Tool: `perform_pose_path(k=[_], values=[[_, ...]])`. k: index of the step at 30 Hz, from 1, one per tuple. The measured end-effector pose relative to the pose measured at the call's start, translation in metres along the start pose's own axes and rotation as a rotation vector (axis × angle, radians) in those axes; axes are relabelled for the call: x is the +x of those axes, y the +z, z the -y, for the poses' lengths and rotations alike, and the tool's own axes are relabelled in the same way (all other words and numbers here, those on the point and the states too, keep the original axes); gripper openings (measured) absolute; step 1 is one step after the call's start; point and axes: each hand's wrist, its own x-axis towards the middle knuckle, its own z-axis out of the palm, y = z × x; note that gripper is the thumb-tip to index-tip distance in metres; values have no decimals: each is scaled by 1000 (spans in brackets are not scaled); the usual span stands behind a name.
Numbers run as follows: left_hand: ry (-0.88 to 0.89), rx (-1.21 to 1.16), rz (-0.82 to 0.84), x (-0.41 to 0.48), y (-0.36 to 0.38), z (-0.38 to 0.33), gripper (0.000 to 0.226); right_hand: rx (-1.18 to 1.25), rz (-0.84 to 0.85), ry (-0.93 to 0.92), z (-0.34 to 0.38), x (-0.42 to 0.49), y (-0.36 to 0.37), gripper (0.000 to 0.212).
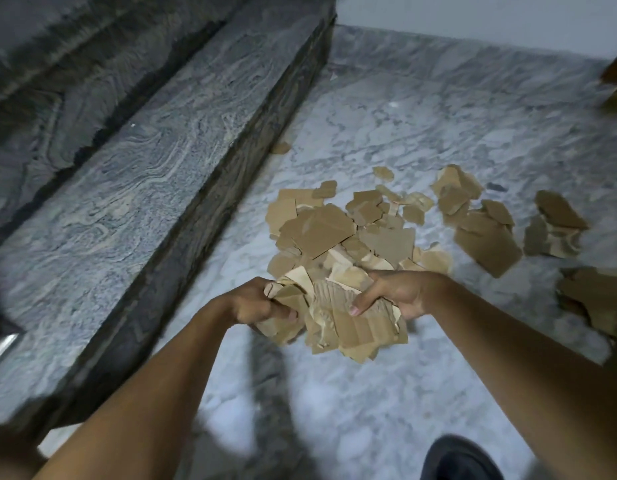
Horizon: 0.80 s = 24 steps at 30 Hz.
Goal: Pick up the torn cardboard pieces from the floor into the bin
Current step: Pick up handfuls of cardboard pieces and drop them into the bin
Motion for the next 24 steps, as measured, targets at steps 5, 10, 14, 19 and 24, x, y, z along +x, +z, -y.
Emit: perform_pose_path(k=[5, 10, 14, 19, 24], values=[[-79, 54, -96, -13, -42, 29, 21, -769, -458, -69, 13, 2, -4, 50], [-20, 80, -115, -8, -40, 26, 23, -1073, -451, 16, -3, 32, 9, 53], [-50, 1, -87, -5, -36, 23, 27, -1113, -564, 37, -10, 36, 12, 50], [-84, 92, 67, 2, -6, 18, 35, -1186, -585, 98, -15, 39, 15, 55], [-24, -57, 95, 8, 7, 14, 55, -526, -731, 104, -24, 38, -1, 89]])
